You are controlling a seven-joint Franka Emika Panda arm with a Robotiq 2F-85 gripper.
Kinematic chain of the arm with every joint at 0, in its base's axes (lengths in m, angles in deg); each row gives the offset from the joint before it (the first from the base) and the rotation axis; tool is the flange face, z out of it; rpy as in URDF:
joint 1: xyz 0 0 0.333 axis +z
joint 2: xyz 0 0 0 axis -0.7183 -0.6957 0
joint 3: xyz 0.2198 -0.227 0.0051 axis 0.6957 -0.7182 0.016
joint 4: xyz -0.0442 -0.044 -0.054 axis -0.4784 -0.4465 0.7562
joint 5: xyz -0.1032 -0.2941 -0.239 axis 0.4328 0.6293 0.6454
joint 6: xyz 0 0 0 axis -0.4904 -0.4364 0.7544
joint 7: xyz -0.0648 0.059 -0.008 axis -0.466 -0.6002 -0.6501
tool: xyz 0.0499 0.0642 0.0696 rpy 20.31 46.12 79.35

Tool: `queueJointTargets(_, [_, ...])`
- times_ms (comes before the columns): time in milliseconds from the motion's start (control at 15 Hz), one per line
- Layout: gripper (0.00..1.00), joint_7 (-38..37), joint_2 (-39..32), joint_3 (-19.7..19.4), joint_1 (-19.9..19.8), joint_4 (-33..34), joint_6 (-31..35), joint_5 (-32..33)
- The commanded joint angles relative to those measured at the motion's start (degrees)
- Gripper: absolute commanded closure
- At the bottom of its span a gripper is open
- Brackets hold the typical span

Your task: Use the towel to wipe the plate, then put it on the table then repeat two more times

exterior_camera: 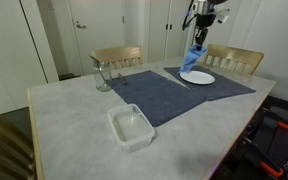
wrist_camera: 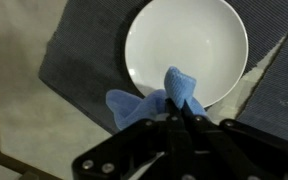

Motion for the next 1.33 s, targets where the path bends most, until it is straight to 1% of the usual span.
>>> queueJointTargets(0, [0.99, -4.1, 1.4, -1.4, 1.1, 2.3, -8.0, 4.3])
queueJointTargets(133, [0.99, -4.8, 1.5, -1.0, 1.0, 3.4, -12.3, 4.5])
queueJointTargets(267, [0.99, -4.0, 0.3, -0.6, 0.7, 4.2, -14.8, 2.8])
queueJointTargets(533, [0.99, -2.8, -3.1, -0.2, 0.2, 4.5, -14.9, 0.0])
queueJointTargets(667, [0.99, -0.4, -4.7, 0.5, -0.5, 4.7, -16.4, -4.9])
queueJointTargets(800, [0.99, 1.1, -6.2, 0.8, -0.8, 4.7, -16.4, -8.7])
queueJointTargets(933, [0.99, 4.4, -6.8, 1.6, -1.9, 3.4, -11.2, -13.4])
queueJointTargets(1067, [0.99, 7.2, -7.9, 2.1, -2.6, 3.2, -6.7, -16.6])
queueJointTargets(1200, [0.99, 8.8, -9.2, 2.2, -3.1, 3.4, -3.1, -17.2])
queueJointTargets(1267, [0.99, 8.8, -9.9, 1.9, -3.2, 3.7, -2.3, -16.7])
